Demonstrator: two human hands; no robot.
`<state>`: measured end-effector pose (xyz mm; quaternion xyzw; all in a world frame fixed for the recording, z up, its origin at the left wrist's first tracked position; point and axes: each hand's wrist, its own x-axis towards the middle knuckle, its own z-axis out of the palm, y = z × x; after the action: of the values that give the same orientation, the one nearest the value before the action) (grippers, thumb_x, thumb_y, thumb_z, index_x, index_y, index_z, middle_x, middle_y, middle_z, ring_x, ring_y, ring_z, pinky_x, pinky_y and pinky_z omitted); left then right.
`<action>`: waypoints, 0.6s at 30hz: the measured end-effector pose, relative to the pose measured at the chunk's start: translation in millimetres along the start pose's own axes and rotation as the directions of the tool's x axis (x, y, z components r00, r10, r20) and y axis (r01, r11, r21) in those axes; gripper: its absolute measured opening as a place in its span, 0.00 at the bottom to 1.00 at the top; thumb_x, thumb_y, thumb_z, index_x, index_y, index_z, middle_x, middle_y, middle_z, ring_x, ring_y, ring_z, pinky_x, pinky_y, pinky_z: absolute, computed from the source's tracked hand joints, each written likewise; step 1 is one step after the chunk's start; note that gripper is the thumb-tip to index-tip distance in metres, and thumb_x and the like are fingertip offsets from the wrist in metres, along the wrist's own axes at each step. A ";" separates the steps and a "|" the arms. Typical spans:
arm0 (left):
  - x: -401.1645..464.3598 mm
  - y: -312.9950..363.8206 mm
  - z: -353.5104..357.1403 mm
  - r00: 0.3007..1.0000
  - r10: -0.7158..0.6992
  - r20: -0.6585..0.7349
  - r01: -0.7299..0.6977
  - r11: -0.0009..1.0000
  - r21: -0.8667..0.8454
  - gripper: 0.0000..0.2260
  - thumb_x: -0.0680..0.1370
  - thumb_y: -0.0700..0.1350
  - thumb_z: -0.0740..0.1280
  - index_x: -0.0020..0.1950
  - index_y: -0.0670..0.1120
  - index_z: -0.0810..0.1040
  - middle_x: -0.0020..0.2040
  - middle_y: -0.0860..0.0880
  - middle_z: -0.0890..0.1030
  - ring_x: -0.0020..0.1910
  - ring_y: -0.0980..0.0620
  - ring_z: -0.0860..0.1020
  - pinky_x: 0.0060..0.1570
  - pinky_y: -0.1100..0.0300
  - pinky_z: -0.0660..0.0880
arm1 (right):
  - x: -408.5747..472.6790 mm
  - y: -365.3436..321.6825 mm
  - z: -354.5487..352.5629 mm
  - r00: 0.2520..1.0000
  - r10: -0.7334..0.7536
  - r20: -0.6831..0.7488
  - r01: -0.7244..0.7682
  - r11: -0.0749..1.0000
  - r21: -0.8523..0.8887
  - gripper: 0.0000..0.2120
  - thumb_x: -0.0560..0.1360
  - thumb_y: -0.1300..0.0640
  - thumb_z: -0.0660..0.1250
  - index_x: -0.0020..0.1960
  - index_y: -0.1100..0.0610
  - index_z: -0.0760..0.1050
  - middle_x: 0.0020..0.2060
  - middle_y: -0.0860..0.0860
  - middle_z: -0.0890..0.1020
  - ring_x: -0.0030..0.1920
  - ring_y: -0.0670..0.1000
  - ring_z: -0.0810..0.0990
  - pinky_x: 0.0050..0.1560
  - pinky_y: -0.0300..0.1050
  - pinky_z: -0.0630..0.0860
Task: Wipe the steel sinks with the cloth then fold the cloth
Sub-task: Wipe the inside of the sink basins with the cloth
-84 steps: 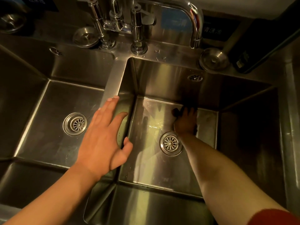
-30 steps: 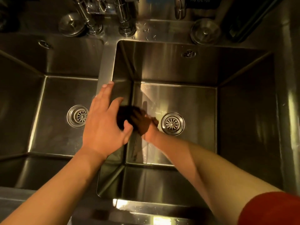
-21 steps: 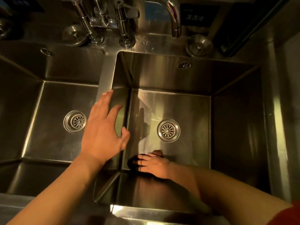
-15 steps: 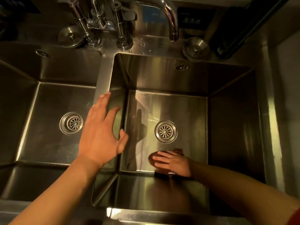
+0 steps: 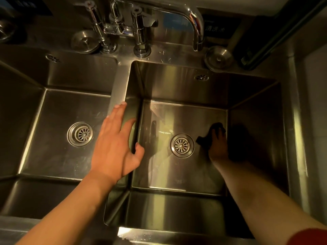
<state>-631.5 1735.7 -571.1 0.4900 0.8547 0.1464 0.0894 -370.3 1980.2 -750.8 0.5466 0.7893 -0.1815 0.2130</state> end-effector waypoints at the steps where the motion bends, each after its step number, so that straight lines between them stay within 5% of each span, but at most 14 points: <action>1: -0.8 1.2 -1.0 1.000 0.003 0.002 -0.003 1.000 -0.002 0.29 0.71 0.52 0.68 0.70 0.42 0.76 0.83 0.41 0.57 0.84 0.43 0.54 0.81 0.43 0.56 | 3.8 -12.6 -8.3 0.998 0.066 0.009 -0.066 0.995 0.079 0.34 0.83 0.55 0.63 0.83 0.55 0.49 0.82 0.57 0.47 0.81 0.61 0.49 0.77 0.62 0.59; 3: -1.2 2.4 -2.6 1.000 0.007 -0.003 -0.007 1.000 -0.009 0.30 0.70 0.52 0.68 0.70 0.41 0.76 0.83 0.40 0.58 0.83 0.42 0.55 0.81 0.44 0.55 | 7.4 -32.5 -25.2 0.998 0.062 0.014 -0.063 0.973 0.222 0.34 0.80 0.46 0.68 0.80 0.56 0.59 0.80 0.56 0.58 0.78 0.61 0.59 0.74 0.63 0.64; 6: -1.1 1.9 -4.5 1.000 0.011 0.011 -0.010 1.000 -0.012 0.30 0.70 0.52 0.68 0.71 0.42 0.76 0.83 0.40 0.57 0.83 0.42 0.54 0.82 0.46 0.53 | 7.1 -54.1 -45.0 0.998 -0.021 -0.059 0.040 0.936 0.350 0.17 0.81 0.57 0.65 0.68 0.59 0.72 0.67 0.59 0.75 0.69 0.63 0.73 0.66 0.53 0.71; 10: -3.3 1.0 -6.1 1.000 0.022 0.011 -0.022 1.000 -0.010 0.30 0.71 0.53 0.67 0.71 0.41 0.75 0.83 0.39 0.57 0.83 0.40 0.55 0.82 0.45 0.53 | -15.2 -75.6 -70.5 0.985 -0.116 -0.128 0.164 0.860 0.484 0.25 0.78 0.69 0.64 0.75 0.62 0.69 0.70 0.58 0.74 0.71 0.59 0.72 0.70 0.47 0.69; 13: -2.9 -0.4 -6.3 1.000 0.012 0.022 -0.012 1.000 -0.014 0.31 0.71 0.54 0.67 0.72 0.43 0.74 0.83 0.40 0.57 0.83 0.41 0.54 0.81 0.44 0.56 | -47.8 -83.7 -86.3 0.985 -0.100 -0.137 0.167 0.713 0.681 0.23 0.79 0.73 0.63 0.73 0.63 0.71 0.62 0.54 0.79 0.65 0.59 0.79 0.56 0.42 0.76; 18: -6.3 0.3 -14.6 1.000 0.004 0.026 -0.002 0.996 -0.086 0.33 0.71 0.56 0.65 0.75 0.46 0.72 0.83 0.43 0.59 0.83 0.43 0.55 0.81 0.45 0.56 | -95.4 -89.8 -125.2 0.981 -0.082 -0.173 0.180 0.699 0.692 0.22 0.78 0.68 0.66 0.72 0.59 0.73 0.63 0.59 0.80 0.55 0.56 0.81 0.47 0.39 0.79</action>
<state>-632.4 1728.0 -557.3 0.4889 0.8456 0.1768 0.1213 -442.2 1940.1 -589.5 0.5392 0.7091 -0.4479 -0.0767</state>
